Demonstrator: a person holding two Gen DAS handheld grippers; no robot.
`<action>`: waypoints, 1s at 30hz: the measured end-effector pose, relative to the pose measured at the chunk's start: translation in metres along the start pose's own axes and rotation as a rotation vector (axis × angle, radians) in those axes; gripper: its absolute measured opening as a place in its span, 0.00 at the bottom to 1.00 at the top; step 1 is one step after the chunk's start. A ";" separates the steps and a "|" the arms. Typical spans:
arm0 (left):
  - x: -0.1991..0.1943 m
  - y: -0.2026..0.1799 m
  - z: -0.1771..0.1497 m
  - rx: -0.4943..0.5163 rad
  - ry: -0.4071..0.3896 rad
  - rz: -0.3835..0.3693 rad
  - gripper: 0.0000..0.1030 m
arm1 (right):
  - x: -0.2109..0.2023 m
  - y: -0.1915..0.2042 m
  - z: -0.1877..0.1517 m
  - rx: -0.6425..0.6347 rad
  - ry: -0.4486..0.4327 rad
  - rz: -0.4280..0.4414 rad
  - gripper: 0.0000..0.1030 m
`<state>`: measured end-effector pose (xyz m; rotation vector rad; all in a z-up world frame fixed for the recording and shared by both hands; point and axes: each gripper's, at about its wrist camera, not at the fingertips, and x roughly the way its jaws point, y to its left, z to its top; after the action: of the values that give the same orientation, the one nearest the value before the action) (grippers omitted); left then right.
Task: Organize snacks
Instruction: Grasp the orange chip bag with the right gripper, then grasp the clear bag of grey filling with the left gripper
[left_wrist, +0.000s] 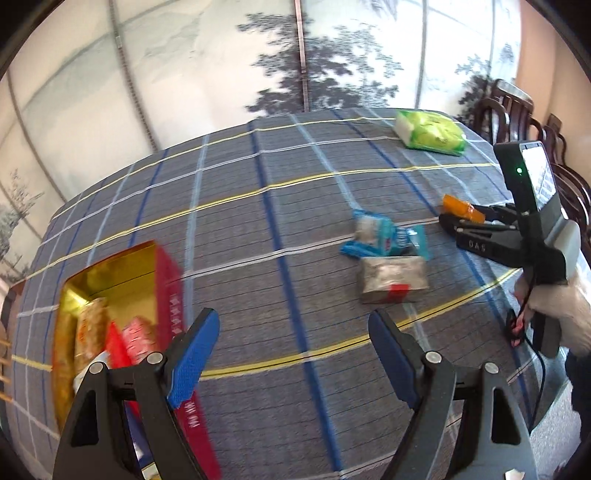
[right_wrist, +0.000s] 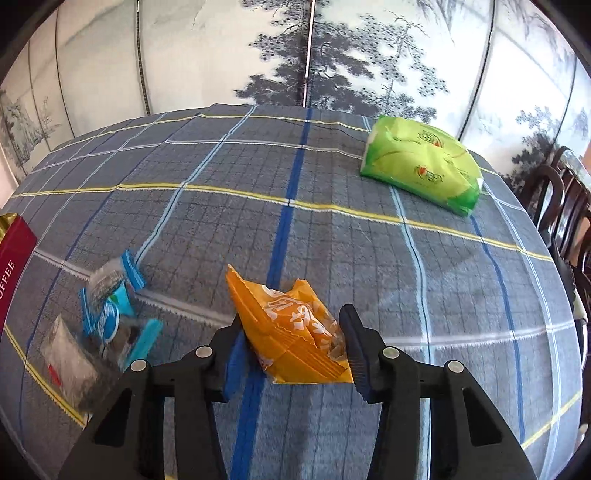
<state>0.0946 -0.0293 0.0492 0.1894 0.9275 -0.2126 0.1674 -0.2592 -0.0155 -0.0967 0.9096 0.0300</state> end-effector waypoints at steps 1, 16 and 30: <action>0.004 -0.007 0.003 0.010 0.004 -0.022 0.78 | -0.004 -0.003 -0.005 0.010 0.003 -0.004 0.47; 0.055 -0.067 0.026 0.079 0.003 -0.116 0.78 | -0.033 -0.023 -0.047 0.138 -0.012 -0.056 0.47; 0.086 -0.070 0.027 0.075 0.054 -0.102 0.64 | -0.032 -0.023 -0.046 0.142 -0.012 -0.050 0.48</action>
<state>0.1468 -0.1121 -0.0093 0.2177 0.9846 -0.3385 0.1129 -0.2865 -0.0163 0.0130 0.8945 -0.0808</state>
